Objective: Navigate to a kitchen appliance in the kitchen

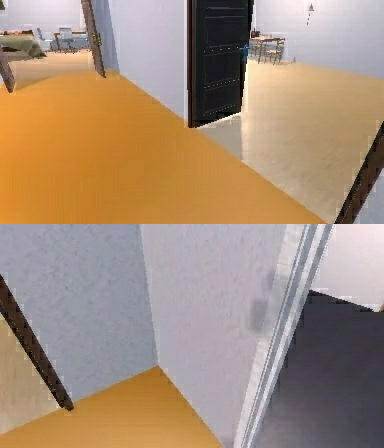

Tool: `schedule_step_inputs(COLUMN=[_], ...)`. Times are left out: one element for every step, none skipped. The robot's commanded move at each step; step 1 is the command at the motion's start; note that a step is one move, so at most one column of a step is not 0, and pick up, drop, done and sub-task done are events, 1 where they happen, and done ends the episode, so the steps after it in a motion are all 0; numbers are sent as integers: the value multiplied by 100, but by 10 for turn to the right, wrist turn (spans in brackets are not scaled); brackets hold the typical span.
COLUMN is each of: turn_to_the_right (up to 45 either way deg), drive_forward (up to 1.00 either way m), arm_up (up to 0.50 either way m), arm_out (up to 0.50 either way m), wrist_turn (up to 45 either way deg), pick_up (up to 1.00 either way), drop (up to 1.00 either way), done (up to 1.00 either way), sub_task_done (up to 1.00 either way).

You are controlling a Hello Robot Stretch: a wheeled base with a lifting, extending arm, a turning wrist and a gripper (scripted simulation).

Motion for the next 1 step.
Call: schedule_step_inputs(turn_to_the_right=[330], drive_forward=[0], arm_up=[0], arm_out=[0], wrist_turn=[0], pick_up=[0], drop=[0], done=[0], sub_task_done=[0])
